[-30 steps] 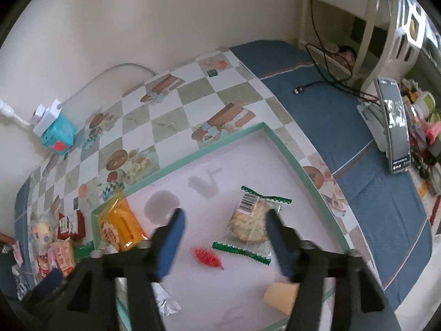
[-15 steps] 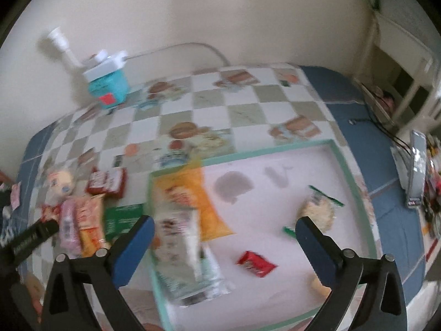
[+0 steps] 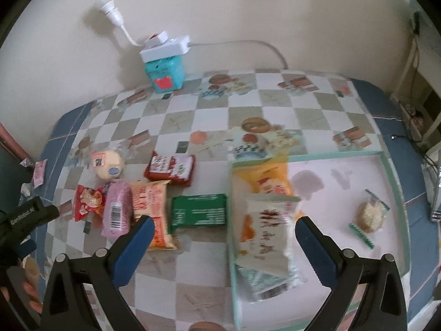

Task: Organize snacks
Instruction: 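Move both tools back toward the snack pile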

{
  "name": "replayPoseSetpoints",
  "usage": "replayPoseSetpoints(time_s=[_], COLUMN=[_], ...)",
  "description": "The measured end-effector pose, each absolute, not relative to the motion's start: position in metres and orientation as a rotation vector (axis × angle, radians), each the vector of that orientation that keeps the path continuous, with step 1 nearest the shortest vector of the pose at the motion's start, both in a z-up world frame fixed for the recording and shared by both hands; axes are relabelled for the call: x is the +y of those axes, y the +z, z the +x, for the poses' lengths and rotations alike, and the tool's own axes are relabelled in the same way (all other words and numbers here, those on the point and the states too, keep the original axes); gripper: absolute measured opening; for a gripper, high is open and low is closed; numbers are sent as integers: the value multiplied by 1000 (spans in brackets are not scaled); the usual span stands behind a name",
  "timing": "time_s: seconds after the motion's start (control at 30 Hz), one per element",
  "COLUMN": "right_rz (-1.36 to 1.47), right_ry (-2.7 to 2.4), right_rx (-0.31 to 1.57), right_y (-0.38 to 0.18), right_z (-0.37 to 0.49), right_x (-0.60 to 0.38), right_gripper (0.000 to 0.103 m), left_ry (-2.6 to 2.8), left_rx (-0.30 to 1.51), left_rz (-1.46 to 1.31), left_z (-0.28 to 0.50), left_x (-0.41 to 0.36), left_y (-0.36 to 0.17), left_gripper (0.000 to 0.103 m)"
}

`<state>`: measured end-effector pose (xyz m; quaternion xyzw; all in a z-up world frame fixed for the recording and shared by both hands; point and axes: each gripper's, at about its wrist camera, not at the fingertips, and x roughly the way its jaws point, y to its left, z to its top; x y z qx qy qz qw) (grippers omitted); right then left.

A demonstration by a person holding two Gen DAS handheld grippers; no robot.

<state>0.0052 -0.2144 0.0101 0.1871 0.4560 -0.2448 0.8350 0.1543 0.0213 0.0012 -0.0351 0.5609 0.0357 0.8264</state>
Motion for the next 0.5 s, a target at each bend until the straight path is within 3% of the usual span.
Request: replayPoseSetpoints(time_s=[0.5], right_rz=[377], right_ry=[-452], right_rx=[1030], right_y=[-7], right_z=[64], right_x=[-156], right_gripper=[103], left_ry=[154], left_rx=[1234], left_rz=[-81], left_z=[180], left_x=[63], left_y=[-13], left_gripper=[96])
